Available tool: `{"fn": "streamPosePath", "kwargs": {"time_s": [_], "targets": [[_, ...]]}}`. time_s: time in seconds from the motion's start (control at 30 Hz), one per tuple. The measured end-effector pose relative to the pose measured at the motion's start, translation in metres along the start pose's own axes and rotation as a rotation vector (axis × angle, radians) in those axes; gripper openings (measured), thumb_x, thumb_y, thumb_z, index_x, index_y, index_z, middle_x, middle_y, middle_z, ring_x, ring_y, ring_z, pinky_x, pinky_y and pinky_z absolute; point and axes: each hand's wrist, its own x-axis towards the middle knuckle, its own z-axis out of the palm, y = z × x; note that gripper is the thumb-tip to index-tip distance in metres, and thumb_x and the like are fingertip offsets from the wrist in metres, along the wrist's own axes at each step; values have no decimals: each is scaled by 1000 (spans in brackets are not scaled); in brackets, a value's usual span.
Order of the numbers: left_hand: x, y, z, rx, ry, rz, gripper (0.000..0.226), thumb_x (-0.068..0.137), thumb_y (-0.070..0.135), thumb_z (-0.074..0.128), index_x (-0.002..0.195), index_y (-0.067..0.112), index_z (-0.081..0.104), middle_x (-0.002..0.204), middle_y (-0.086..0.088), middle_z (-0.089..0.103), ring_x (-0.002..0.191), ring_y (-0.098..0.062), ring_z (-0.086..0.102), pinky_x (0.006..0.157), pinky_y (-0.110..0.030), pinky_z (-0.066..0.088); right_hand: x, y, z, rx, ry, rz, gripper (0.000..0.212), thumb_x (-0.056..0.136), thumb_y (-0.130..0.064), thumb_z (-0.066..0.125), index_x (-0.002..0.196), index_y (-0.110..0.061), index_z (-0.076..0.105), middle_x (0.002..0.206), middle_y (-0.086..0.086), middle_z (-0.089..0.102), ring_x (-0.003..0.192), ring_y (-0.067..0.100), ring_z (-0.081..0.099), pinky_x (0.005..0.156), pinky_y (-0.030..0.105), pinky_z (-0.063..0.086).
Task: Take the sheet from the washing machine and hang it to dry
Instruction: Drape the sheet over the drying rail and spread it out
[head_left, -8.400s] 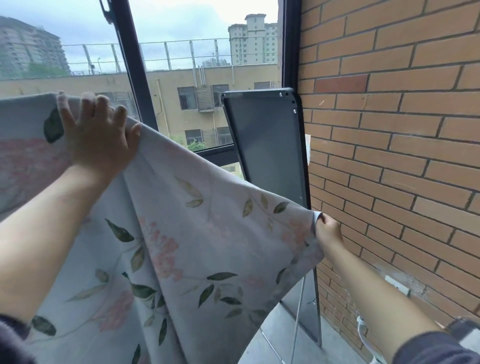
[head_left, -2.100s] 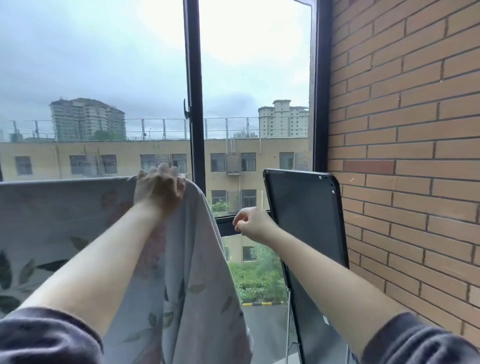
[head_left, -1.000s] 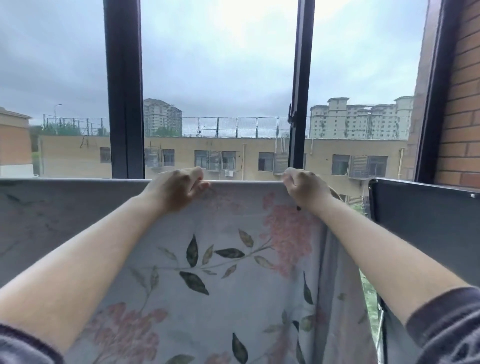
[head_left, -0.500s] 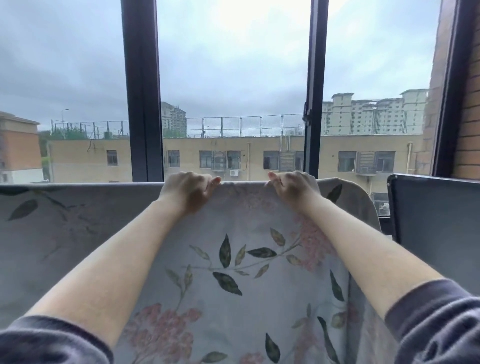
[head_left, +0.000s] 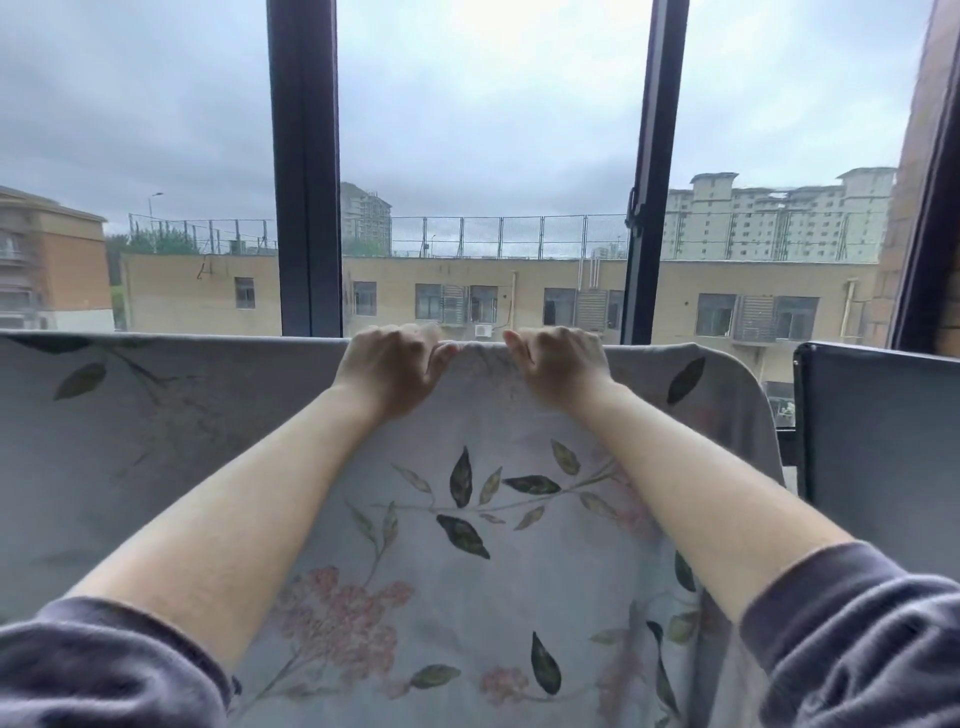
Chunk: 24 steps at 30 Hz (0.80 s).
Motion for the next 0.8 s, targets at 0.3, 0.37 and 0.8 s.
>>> {"fn": "streamPosePath", "kwargs": {"time_s": [0.3, 0.37, 0.8], "targets": [[-25, -45, -4, 96, 57, -225, 44, 98, 37, 27, 72, 11, 52, 72, -15, 65, 67, -33, 60, 73, -39, 41, 5, 2, 18, -60, 159, 4, 51, 101, -42, 24, 75, -17, 60, 59, -1, 49, 57, 21, 50, 59, 29, 34], [-26, -44, -4, 105, 42, -261, 41, 99, 36, 28, 73, 13, 49, 74, -14, 63, 70, -33, 58, 78, -41, 39, 4, -1, 19, -58, 191, 10, 50, 101, -42, 26, 82, -15, 64, 62, 2, 55, 61, 23, 57, 60, 29, 36], [-133, 21, 8, 33, -173, -168, 56, 93, 34, 39, 146, 18, 31, 154, -8, 26, 140, -28, 28, 113, -56, 8, -121, -38, 91, 55, 72, -284, 46, 96, -28, 34, 142, -24, 38, 156, 6, 26, 144, 28, 21, 111, 60, 17]]}}
